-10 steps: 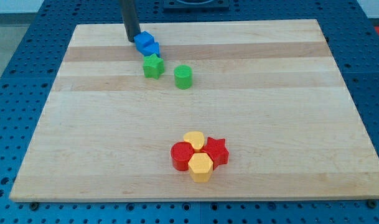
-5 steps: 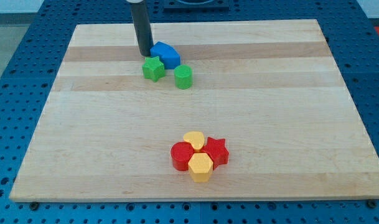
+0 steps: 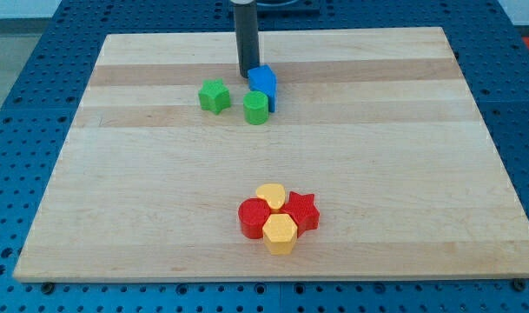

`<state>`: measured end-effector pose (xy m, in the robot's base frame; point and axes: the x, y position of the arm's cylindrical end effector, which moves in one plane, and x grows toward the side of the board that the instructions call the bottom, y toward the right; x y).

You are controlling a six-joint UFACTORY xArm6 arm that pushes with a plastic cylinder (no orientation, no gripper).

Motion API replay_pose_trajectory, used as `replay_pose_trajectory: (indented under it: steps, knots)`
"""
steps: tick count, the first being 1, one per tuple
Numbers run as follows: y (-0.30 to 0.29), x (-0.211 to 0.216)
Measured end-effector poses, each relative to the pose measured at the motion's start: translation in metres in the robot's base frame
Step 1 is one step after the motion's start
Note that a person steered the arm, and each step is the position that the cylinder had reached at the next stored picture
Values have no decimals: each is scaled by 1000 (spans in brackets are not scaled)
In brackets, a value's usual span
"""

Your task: Move green blocks and blue blocks to the center of the board

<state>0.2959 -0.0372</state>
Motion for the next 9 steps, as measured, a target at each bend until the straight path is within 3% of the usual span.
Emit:
replay_pose_trajectory:
  steps: [5,7,8,9]
  knots:
    - [0,28]
    - [-47,-18]
    - [-95,-21]
    - [-102,0]
